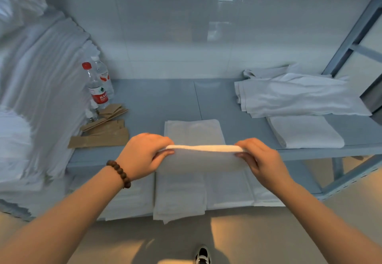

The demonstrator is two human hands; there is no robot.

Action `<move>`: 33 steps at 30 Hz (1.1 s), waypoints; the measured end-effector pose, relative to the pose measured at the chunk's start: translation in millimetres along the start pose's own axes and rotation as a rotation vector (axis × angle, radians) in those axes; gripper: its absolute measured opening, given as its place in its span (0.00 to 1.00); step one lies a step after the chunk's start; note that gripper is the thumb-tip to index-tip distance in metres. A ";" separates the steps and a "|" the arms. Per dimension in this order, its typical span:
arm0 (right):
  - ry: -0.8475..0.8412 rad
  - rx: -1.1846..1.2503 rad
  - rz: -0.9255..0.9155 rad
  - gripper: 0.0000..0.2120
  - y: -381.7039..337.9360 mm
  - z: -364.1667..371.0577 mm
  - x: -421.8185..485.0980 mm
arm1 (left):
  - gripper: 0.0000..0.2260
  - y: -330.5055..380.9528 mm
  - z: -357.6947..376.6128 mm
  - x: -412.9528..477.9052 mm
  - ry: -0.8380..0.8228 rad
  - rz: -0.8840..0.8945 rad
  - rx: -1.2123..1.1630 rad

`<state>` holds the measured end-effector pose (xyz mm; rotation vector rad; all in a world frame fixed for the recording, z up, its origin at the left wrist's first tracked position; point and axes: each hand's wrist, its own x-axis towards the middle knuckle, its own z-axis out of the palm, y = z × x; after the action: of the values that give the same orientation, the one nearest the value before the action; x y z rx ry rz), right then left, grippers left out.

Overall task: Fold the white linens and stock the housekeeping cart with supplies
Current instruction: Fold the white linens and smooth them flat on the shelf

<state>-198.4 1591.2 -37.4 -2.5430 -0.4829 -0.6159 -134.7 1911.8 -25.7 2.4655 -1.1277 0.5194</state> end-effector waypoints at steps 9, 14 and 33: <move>-0.129 0.092 0.158 0.09 59.9 23.7 107.0 | 0.12 -74.8 22.8 81.1 -0.196 -0.341 0.026; -0.298 0.093 0.281 0.08 113.6 71.7 160.7 | 0.12 -128.5 74.1 114.9 -0.303 -0.421 0.038; -0.410 -0.176 0.441 0.11 186.9 215.9 171.8 | 0.11 -184.2 213.4 123.2 -0.445 -0.671 0.333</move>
<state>98.6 1587.5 -188.7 -2.8215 0.0143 0.0280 119.6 1842.9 -184.5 3.1207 -0.2804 -0.0574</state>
